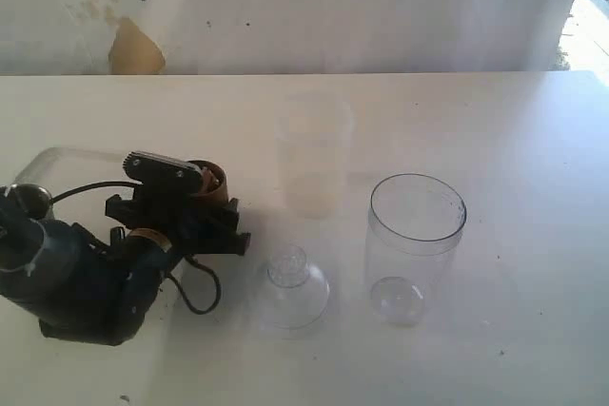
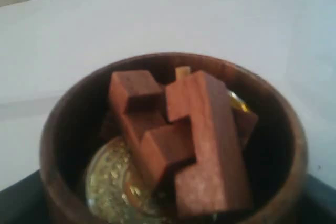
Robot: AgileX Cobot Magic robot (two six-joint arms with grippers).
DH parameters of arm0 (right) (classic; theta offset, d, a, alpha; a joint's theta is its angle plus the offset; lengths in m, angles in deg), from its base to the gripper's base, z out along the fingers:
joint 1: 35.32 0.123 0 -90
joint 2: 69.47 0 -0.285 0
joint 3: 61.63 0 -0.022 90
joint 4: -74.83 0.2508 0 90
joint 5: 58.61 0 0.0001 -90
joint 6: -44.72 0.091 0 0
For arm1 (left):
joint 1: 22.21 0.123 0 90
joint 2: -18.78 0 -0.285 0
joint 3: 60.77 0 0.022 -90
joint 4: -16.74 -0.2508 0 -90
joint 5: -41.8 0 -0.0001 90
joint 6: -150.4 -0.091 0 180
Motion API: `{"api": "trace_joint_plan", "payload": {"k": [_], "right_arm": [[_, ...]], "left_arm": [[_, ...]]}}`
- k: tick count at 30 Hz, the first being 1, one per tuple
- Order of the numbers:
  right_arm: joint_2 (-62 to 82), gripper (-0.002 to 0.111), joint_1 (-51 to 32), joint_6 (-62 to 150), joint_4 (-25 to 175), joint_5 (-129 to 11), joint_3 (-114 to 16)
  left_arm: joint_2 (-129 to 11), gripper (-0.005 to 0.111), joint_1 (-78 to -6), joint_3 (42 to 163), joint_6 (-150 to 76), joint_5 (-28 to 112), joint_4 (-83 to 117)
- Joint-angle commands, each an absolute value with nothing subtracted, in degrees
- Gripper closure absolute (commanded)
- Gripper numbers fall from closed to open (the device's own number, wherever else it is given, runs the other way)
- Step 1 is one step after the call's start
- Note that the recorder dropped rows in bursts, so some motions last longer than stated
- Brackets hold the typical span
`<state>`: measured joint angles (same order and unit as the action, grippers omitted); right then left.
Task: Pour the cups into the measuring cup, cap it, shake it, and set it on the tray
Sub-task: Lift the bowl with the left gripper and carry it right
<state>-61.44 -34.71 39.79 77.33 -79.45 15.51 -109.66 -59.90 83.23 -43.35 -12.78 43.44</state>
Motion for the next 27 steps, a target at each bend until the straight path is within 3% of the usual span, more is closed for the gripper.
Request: {"api": "trace_joint_plan", "payload": {"k": [1,11,27], "right_arm": [[-61.68,0.108,-34.69,40.19,77.21,-78.69,15.58],[-61.68,0.108,-34.69,40.19,77.21,-78.69,15.58],[-61.68,0.108,-34.69,40.19,77.21,-78.69,15.58]], "left_arm": [[-104.86,0.107,-60.02,83.45,-41.77,-13.91,42.74],[-92.91,0.107,-60.02,83.88,-47.84,-9.21,42.44],[-89.0,0.107,-61.32,103.23,-50.52,25.12,28.11]]}}
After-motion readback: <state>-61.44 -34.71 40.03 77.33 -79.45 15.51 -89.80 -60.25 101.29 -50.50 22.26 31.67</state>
